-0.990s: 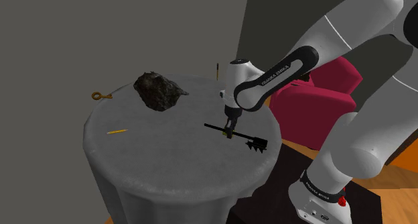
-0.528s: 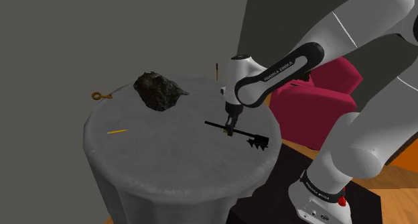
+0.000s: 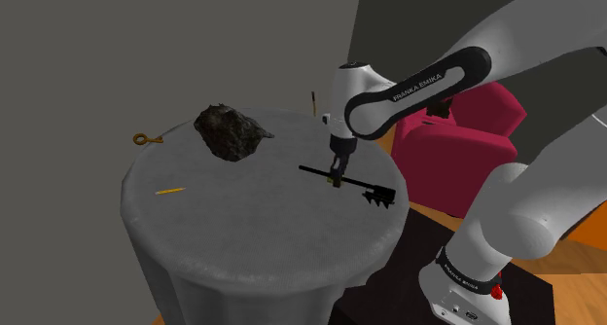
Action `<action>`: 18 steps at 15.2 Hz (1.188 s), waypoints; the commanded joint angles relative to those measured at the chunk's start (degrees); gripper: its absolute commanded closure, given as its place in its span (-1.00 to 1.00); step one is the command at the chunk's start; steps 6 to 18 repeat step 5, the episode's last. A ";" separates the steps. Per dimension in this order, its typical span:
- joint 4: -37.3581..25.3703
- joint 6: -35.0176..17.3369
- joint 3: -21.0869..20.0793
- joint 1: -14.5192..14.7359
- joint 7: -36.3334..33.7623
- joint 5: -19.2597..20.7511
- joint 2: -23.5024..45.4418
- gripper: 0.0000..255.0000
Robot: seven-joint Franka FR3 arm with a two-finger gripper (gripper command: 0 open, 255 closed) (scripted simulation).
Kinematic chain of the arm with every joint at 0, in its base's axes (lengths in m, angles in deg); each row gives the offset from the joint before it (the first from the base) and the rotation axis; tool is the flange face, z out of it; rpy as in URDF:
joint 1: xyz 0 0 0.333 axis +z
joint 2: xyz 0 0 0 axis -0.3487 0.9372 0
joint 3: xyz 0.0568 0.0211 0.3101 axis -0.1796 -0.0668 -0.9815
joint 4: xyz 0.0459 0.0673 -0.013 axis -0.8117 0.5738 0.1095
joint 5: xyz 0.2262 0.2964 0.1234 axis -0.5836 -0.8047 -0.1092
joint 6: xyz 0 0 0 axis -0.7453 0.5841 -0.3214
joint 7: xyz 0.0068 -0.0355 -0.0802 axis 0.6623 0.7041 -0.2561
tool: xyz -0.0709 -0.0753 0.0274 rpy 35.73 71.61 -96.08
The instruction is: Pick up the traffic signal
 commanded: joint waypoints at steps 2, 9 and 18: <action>-1.26 2.81 0.00 0.06 0.07 -0.11 -1.52 1.00; -1.71 3.87 0.02 0.08 0.12 -0.15 -2.14 1.00; -1.71 3.87 0.02 0.08 0.12 -0.15 -2.14 1.00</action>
